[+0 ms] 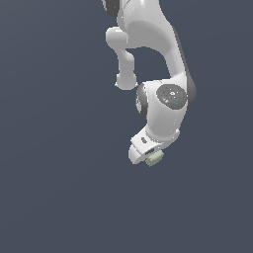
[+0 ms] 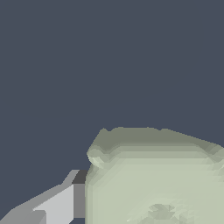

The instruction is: Pick up the object and move it to a goal position.

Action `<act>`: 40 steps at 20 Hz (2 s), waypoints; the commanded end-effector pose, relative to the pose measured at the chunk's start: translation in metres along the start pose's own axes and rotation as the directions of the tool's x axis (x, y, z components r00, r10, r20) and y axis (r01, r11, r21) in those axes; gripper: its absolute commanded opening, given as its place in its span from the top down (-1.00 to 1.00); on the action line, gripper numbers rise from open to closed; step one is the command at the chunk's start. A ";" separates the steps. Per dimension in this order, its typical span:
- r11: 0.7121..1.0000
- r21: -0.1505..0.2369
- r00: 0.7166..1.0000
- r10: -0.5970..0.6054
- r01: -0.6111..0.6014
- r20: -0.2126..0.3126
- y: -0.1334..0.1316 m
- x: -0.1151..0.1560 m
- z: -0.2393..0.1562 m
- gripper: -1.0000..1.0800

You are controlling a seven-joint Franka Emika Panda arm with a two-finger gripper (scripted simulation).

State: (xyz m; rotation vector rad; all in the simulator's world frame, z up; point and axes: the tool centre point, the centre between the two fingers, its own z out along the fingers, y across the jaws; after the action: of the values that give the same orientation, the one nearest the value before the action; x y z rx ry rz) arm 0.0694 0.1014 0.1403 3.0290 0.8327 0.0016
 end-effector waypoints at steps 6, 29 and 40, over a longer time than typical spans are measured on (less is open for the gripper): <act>1.000 0.000 1.000 0.002 -0.002 0.001 -0.032 0.047 -0.030 1.00; 1.000 0.000 1.000 0.001 -0.001 0.001 -0.081 0.125 -0.077 1.00; 1.000 0.000 1.000 0.001 -0.001 0.001 -0.085 0.133 -0.081 1.00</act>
State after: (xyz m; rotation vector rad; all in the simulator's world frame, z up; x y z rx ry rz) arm 0.1391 0.2422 0.2204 3.0294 0.8322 -0.0007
